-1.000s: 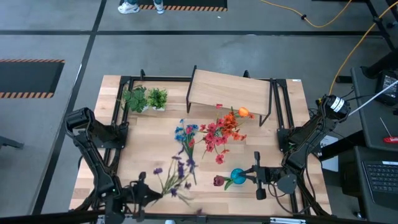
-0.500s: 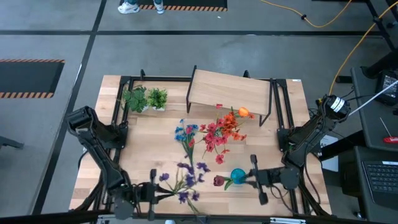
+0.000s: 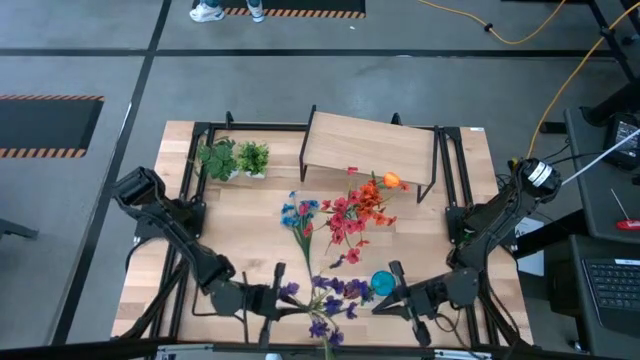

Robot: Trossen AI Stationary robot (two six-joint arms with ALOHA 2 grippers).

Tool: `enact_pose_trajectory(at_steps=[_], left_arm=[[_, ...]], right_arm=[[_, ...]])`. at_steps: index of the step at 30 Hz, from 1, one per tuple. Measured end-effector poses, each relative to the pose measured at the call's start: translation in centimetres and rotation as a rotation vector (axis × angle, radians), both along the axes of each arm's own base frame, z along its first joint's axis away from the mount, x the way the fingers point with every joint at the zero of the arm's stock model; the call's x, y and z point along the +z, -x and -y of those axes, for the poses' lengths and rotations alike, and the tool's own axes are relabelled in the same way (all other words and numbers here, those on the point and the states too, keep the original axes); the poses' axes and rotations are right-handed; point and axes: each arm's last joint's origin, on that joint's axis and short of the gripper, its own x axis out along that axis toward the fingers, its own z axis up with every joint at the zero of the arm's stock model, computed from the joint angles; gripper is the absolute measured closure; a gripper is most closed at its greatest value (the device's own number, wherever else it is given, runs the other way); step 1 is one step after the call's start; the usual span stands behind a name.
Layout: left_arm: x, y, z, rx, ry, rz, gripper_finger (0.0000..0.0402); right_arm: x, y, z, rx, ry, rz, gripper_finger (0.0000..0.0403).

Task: Pick and place flowers into a vace then onto a shelf
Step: Put the violet flowers into the blue vase

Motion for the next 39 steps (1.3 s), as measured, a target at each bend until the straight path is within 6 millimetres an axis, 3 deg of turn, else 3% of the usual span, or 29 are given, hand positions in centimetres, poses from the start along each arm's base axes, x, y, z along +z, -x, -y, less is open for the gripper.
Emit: enact_pose_trajectory(at_steps=[8,16,23,39], left_arm=[[0.7,-1.2,-1.1,-0.043,-0.098,0.075,0.0398],[1.6,-1.2,-1.0,-0.055,-0.195,0.178,0.0398],[1.6,-1.3,-1.0,-0.053,-0.229,0.183,0.0398],[1.5,-2.8,-3.2,0.089,-0.219,0.158,0.0398]], right_arm=[[1.3,-2.4,-0.2,-0.047,0.115,0.07,0.0371],[3.7,-3.8,0.1,0.05,0.08,0.135,0.029],[4.6,-5.5,1.7,-0.015,0.063,0.155,0.0239],[4.5,-6.2,2.4,-0.04,0.059,0.118,0.0231]])
